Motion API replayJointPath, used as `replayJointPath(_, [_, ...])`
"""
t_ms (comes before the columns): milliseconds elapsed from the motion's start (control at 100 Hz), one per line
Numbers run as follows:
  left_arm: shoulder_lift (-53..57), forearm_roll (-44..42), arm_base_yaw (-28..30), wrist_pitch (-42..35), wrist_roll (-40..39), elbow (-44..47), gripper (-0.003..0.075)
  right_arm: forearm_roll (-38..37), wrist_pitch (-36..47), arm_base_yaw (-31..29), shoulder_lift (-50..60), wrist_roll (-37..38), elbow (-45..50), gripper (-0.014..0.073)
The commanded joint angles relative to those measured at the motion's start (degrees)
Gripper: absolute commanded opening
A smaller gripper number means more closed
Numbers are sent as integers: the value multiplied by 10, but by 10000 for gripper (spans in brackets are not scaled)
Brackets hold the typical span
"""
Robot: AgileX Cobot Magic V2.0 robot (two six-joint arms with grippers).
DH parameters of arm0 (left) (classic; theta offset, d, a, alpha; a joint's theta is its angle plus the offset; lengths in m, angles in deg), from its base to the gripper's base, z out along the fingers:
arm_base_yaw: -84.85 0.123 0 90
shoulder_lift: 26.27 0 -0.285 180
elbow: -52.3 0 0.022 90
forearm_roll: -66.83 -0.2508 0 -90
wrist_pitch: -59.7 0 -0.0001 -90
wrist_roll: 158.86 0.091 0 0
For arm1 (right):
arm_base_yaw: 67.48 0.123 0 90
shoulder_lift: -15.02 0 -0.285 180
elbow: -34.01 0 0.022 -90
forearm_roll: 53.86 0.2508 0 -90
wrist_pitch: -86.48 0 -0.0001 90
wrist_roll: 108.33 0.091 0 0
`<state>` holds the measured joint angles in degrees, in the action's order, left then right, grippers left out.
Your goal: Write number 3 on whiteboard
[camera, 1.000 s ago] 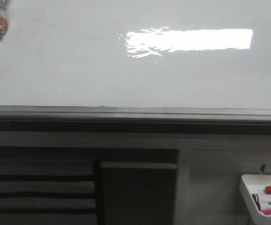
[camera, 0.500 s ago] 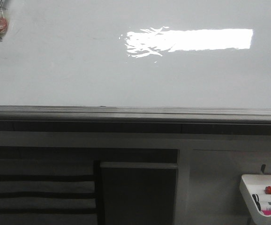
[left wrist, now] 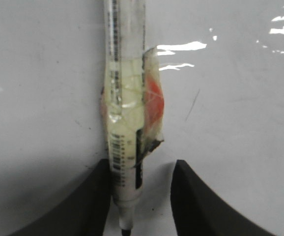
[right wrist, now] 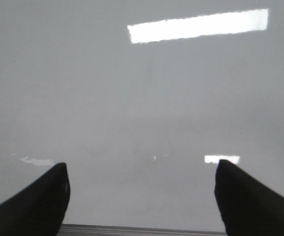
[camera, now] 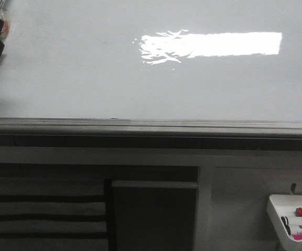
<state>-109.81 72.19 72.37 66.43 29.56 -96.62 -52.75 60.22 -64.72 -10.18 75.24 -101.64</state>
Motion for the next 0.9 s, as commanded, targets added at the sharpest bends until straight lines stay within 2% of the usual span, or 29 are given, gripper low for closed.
replayJointPath(0, [9,5,-5,-55,-1,-20,249,-1,49,-4,-10,-6,-20,546])
replayJointPath(240, [-7,5,-5,-80,-1,-20,247,-1,49,-4,-10,-6,-20,546])
replayJointPath(380, [-12,5,-5,-81,-1,-20,220,-1,49,-4,-10,-6,-20,546])
replayJointPath(650, [-12,0,-5,-85,-1,-20,90,-1,49,-4,-10,-6,-20,546])
replayJointPath(890, [-12,0,-5,-85,-1,-20,11,-1,49,-4,-10,-6,-20,546])
